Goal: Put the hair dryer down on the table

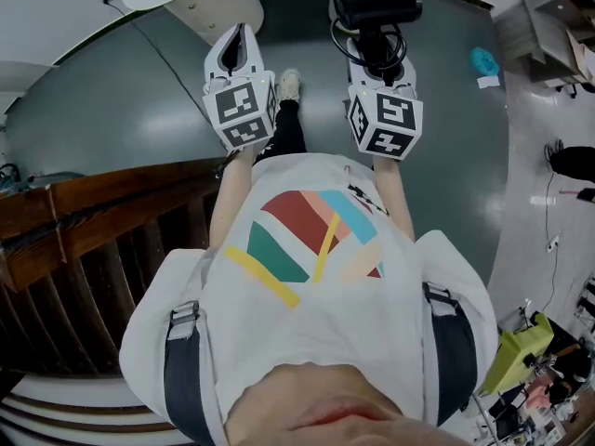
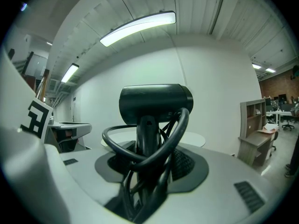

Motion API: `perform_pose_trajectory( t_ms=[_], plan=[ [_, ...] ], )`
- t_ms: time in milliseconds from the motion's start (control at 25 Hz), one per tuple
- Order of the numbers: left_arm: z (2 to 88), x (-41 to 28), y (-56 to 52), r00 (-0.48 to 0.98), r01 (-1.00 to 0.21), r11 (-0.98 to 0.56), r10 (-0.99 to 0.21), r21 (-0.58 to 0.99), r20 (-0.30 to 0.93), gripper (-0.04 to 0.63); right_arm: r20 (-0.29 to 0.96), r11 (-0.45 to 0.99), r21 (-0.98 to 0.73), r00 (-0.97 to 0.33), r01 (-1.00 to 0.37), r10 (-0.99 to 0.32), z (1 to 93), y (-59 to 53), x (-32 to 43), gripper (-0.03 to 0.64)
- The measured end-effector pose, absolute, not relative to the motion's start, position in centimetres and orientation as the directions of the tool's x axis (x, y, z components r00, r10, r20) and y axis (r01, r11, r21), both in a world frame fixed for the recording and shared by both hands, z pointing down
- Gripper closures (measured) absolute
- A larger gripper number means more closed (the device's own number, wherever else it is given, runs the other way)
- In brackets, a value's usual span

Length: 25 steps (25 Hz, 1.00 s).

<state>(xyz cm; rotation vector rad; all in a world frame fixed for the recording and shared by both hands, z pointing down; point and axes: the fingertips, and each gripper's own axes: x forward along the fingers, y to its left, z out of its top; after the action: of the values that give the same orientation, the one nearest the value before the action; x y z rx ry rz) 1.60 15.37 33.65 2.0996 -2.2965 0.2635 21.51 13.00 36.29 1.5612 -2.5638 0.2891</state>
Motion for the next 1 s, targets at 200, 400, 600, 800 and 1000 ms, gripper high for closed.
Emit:
perform_pose_trajectory(
  t_ms=[200, 400, 600, 800, 1000],
  plan=[
    [33.2, 0.2, 13.6, -0.106, -0.990, 0.097, -0.991, -0.100, 0.079, 0.581, 0.165, 0.429, -0.071, -0.434, -0.901, -0.885, 35.8, 10.9, 21.8, 0.400],
    [33.9, -1.8, 10.6, -0.118, -0.989, 0.110, -0.990, -0.098, 0.075, 0.581, 0.152, 0.439, -0.031, -0.438, -0.898, -0.886, 35.5, 8.0, 20.5, 0.400],
    [34.0, -3.6, 7.3, -0.127, -0.989, 0.120, -0.988, -0.084, 0.084, 0.581, 0.145, 0.455, -0.014, -0.452, -0.891, -0.880, 35.0, 4.9, 18.4, 0.400],
    [34.6, -5.2, 3.7, -0.111, -0.991, 0.103, -0.988, -0.083, 0.103, 0.581, 0.158, 0.456, -0.003, -0.451, -0.890, -0.879, 35.6, 2.2, 15.9, 0.400],
    [34.3, -5.5, 1.1, -0.080, -0.994, 0.071, -0.991, -0.086, 0.103, 0.581, 0.162, 0.433, -0.025, -0.431, -0.901, -0.888, 35.7, 0.0, 15.2, 0.400]
  ],
)
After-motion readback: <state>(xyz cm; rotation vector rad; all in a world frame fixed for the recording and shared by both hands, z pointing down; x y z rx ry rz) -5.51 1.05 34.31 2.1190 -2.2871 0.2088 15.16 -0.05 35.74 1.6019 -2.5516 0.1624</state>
